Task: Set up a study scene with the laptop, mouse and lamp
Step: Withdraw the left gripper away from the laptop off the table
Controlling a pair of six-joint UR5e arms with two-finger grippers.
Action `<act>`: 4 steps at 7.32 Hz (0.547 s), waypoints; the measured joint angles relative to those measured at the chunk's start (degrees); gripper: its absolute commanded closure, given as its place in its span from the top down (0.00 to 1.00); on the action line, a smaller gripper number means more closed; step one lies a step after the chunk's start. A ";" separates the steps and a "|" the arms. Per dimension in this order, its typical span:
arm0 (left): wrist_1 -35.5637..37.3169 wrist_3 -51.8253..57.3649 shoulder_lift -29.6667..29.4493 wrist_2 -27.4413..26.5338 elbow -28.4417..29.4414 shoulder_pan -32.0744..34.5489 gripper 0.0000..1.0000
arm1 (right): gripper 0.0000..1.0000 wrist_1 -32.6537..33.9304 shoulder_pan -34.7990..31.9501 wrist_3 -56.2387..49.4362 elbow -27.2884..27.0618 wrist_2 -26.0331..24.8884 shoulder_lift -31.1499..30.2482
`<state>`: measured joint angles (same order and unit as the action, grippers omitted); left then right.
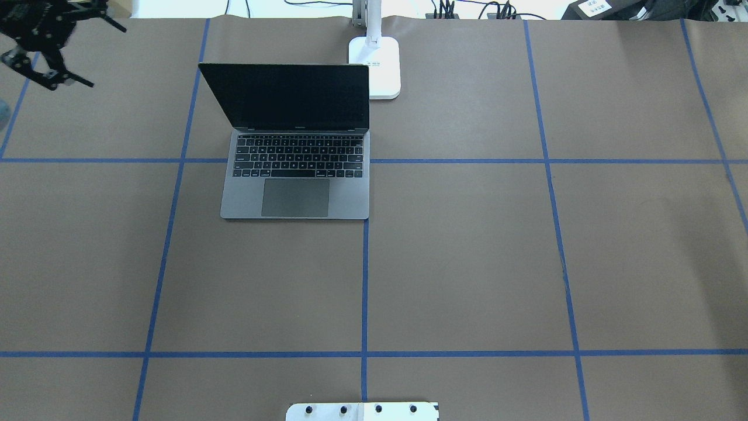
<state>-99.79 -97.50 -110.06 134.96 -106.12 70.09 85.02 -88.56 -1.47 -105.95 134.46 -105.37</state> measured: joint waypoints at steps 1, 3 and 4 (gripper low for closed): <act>-0.03 11.51 5.55 0.12 -1.63 2.32 1.00 | 1.00 -0.02 -0.02 -0.13 -0.16 1.33 0.04; -0.01 35.01 15.13 0.13 -2.49 6.65 1.00 | 1.00 -0.07 -0.21 -0.51 -0.26 1.83 0.07; -0.02 45.40 18.78 0.08 -2.28 8.48 1.00 | 1.00 0.01 -0.78 -1.80 -0.18 1.72 0.04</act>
<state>-99.80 -52.10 -91.28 135.04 -108.40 78.57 85.04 -89.34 -3.27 -106.12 136.18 -105.33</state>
